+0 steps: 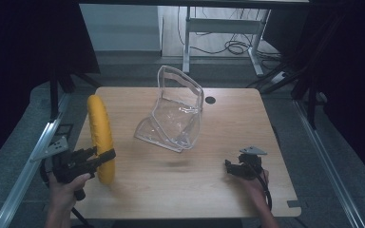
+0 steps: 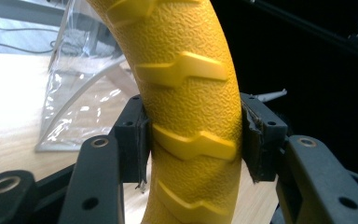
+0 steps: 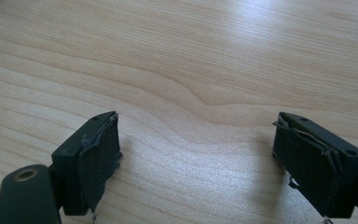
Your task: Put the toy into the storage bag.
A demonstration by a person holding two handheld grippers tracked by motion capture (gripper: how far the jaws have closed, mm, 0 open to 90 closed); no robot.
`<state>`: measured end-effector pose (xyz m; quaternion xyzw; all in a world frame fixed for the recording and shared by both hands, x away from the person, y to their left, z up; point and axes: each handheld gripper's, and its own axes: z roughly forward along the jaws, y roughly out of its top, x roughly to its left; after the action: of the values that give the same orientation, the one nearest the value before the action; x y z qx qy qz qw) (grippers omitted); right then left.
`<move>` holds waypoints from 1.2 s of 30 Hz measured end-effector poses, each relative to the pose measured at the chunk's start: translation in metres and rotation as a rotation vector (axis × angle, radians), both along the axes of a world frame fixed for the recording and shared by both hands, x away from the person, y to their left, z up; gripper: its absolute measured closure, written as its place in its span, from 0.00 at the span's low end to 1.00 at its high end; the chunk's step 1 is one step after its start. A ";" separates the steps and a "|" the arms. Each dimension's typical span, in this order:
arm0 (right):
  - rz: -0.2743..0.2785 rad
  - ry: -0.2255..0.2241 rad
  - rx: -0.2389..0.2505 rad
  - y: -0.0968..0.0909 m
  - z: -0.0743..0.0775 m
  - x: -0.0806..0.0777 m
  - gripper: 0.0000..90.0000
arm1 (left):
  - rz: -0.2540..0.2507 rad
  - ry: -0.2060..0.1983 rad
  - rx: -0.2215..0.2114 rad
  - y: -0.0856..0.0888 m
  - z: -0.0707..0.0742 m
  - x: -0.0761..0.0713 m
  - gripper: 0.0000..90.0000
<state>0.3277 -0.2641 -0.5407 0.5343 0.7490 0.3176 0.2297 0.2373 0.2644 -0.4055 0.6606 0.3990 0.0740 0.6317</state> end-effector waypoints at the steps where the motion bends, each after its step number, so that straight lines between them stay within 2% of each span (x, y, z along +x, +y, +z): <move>1: 0.000 0.000 0.000 0.000 0.000 0.000 0.16 | 0.001 -0.003 -0.002 -0.001 0.001 0.000 0.56; 13: 0.000 0.000 0.003 0.000 0.000 0.000 0.16 | 0.038 -0.047 -0.034 -0.018 0.021 0.007 0.55; 21: 0.002 0.000 0.001 0.000 0.000 0.000 0.16 | 0.045 -0.084 -0.044 -0.027 0.036 0.011 0.55; 36: 0.001 -0.002 -0.003 0.000 0.000 0.000 0.17 | 0.052 -0.090 -0.067 -0.037 0.046 0.022 0.55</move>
<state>0.3278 -0.2643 -0.5407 0.5334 0.7494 0.3171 0.2309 0.2588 0.2279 -0.3593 0.6243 0.3894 0.1068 0.6687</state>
